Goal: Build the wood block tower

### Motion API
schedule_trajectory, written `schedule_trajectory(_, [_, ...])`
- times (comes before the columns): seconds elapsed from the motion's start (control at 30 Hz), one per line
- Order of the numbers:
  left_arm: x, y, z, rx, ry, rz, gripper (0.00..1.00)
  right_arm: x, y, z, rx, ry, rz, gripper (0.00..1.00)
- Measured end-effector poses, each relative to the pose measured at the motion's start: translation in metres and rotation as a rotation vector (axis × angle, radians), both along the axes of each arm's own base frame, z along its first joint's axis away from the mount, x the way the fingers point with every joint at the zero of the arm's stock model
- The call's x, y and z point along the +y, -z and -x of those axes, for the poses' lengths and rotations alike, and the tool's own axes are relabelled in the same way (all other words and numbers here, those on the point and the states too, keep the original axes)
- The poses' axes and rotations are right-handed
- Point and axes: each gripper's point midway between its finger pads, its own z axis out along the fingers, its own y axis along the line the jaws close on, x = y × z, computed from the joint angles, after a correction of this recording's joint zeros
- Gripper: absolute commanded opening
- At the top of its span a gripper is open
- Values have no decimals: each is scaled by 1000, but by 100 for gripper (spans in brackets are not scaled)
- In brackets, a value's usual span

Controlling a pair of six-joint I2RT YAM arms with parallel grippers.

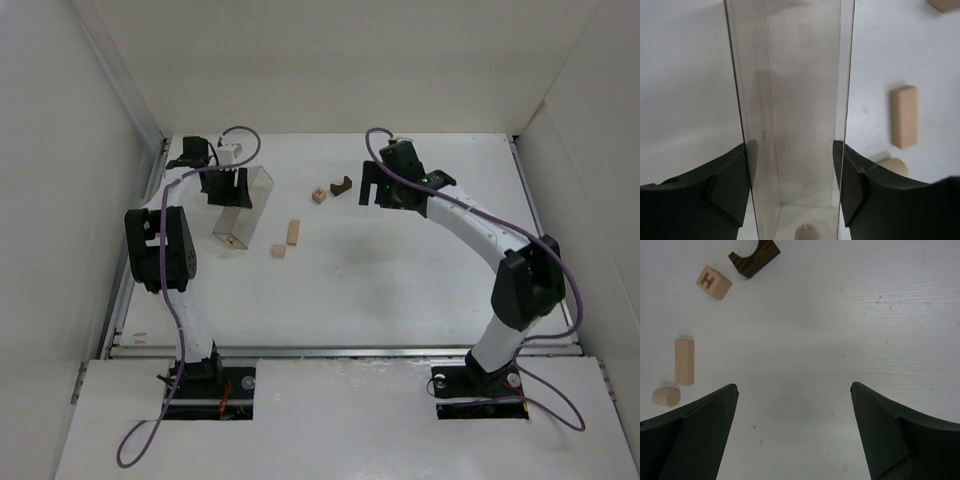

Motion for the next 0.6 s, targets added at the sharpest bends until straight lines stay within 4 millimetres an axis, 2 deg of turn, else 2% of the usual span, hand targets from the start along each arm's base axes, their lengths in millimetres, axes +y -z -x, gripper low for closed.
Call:
schedule_trajectory(0.1, [-29, 17, 19, 93, 106, 220, 0, 18, 1, -29, 29, 66, -44, 100])
schedule_trajectory(0.17, [-37, 19, 27, 124, 150, 355, 0, 32, 4, -54, 42, 120, -82, 99])
schedule_trajectory(0.23, [-31, 22, 32, 156, 149, 446, 1, 42, 13, -71, 62, 170, -112, 97])
schedule_trajectory(0.37, [-13, 27, 37, 208, 89, 548, 15, 48, 40, -87, 133, 308, -165, 85])
schedule_trajectory(0.5, [-7, 29, 37, 203, 40, 539, 21, 41, 61, -90, 195, 465, -223, 76])
schedule_trajectory(0.6, [-4, 25, 39, 185, 0, 487, 33, 38, 68, -99, 212, 554, -266, 74])
